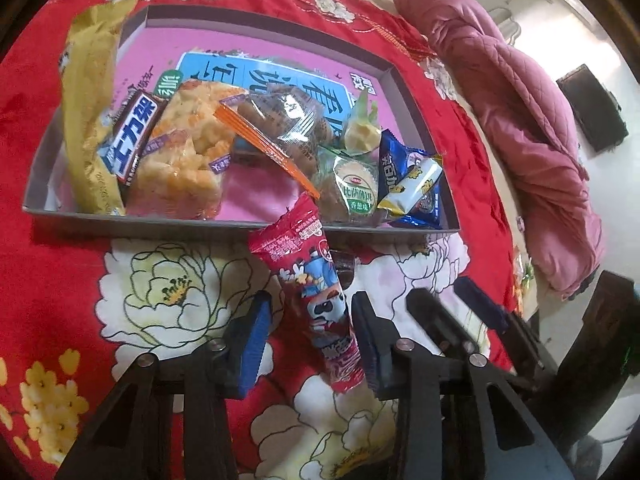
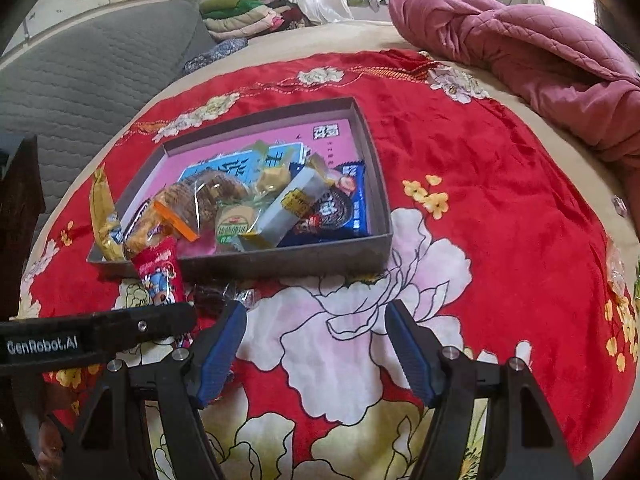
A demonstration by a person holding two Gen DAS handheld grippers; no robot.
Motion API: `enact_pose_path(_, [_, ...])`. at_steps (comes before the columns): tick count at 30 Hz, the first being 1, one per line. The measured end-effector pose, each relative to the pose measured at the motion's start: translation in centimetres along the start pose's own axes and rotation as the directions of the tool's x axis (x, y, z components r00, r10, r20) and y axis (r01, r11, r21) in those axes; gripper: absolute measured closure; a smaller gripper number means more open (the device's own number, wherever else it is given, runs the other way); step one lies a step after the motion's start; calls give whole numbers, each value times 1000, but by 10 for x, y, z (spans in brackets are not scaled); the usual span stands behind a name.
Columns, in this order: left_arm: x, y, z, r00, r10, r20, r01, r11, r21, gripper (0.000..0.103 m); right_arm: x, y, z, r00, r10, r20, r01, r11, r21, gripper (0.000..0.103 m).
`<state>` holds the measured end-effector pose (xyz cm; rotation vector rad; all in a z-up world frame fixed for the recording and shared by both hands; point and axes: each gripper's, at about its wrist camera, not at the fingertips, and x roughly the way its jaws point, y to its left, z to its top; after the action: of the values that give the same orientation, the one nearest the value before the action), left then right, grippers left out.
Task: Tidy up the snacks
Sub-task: 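Close the left tool on the red candy-stick packet while the right tool grips the dark candy, then lower the red packet into the tray with the left tool while the right tool drops the dark candy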
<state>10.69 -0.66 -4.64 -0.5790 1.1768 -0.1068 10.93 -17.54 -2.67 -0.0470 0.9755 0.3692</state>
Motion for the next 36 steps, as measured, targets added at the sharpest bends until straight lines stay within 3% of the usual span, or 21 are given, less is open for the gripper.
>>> enact_pose_path(2, [3,3,2,1000,-15,-2,15,1000,-18,70,2,3,-1,1000,4,-7,-4,1000,-13,32])
enact_pose_path(10, [1,11,8,999,-49,19,49,998,-31,83,13,23,-3,998,53,-30,-55,995,-77,32])
enact_pose_path(22, [-27,35,6,997,-21,78,24,999,-40,85,38,59,2,997,63,-45,-68,990,-123,32])
enact_pose_path(29, [-45,28,10,991,3,131,-4,1000,12,85,46,66,0,997,58,-52,-65,987,-144,63])
enact_pose_path(36, [-57,25,12,987,0,162,-4,1000,27,85,24,56,4,994,107,3,-106,988,-112,64])
